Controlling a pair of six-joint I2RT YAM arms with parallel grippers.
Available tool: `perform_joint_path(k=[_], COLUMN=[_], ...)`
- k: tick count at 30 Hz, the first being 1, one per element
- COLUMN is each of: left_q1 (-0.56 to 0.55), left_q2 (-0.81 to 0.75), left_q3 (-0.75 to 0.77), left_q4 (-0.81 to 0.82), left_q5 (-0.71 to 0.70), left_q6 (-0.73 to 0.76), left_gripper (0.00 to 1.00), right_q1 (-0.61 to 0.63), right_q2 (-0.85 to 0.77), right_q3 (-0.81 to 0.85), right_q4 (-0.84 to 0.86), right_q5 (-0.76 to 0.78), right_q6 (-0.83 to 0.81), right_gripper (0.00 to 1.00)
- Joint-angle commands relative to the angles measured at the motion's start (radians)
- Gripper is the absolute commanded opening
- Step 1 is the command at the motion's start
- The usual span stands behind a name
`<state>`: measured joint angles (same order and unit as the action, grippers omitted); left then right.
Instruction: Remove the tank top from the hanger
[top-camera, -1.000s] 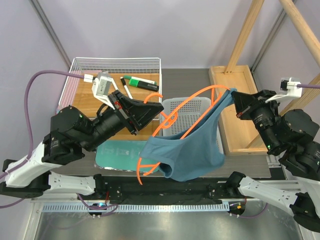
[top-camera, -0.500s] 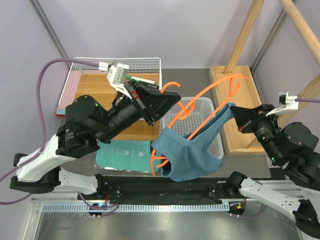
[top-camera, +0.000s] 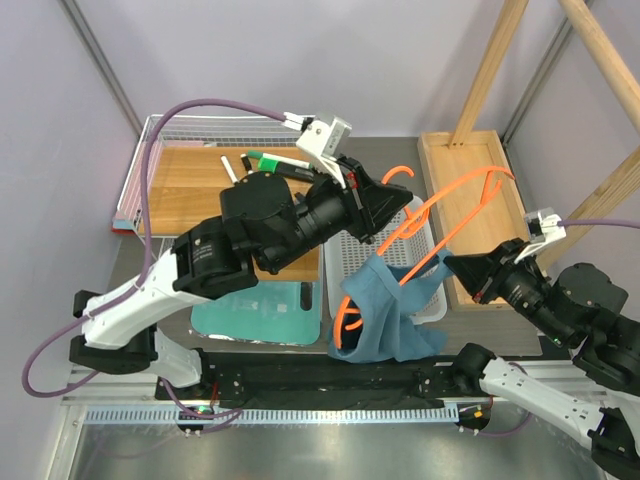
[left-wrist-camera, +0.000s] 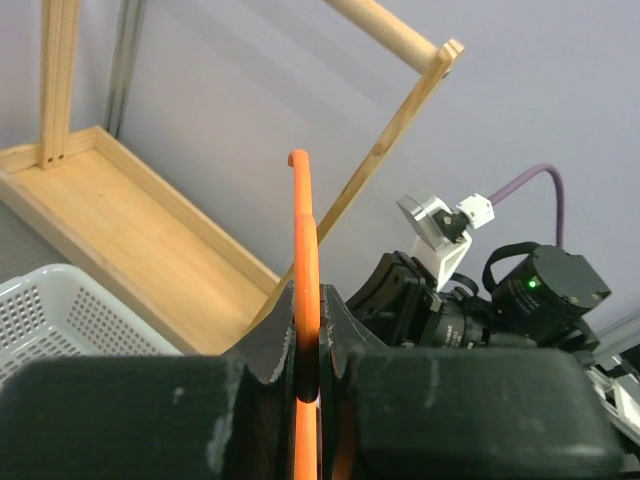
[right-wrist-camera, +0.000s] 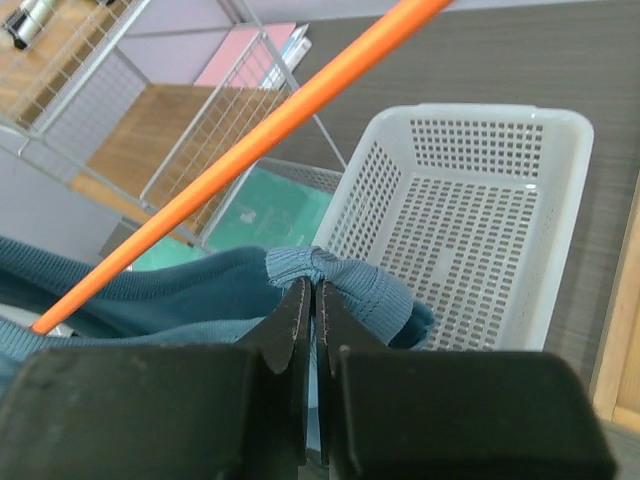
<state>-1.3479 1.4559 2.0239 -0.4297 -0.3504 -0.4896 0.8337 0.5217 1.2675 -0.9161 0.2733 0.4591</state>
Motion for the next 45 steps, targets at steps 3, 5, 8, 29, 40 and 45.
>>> perform_joint_path(k=[3,5,8,29,40,45], left_q1=[0.000,0.001,0.007,0.021,0.021,0.021], left_q2=[0.024,0.044,0.058,0.182,0.205,0.207], left_q3=[0.073,0.091,0.110,0.176,0.179,0.176], left_q4=[-0.052,-0.083,-0.098,-0.063,-0.027,-0.021], left_q5=[-0.085,-0.114,-0.125,-0.163,-0.151,-0.153], left_q6=[0.023,0.037,0.049,0.062,0.066,0.060], left_gripper=[0.00,0.00,0.00,0.00,0.00,0.00], right_q1=[-0.001,-0.001,-0.001,-0.001,-0.002,-0.001], right_q2=[-0.003,0.015,0.037,0.138,0.146,0.109], right_q3=[0.000,0.024,0.076,0.066,-0.005,-0.083], right_q4=[-0.043,-0.075,-0.125,0.339,0.379,0.436], right_q5=[-0.094,-0.095,-0.083,-0.353,-0.278,-0.191], right_q6=[0.009,0.013,0.021,0.311,0.415,0.484], right_gripper=[0.11,0.13,0.28,0.63,0.52,0.45])
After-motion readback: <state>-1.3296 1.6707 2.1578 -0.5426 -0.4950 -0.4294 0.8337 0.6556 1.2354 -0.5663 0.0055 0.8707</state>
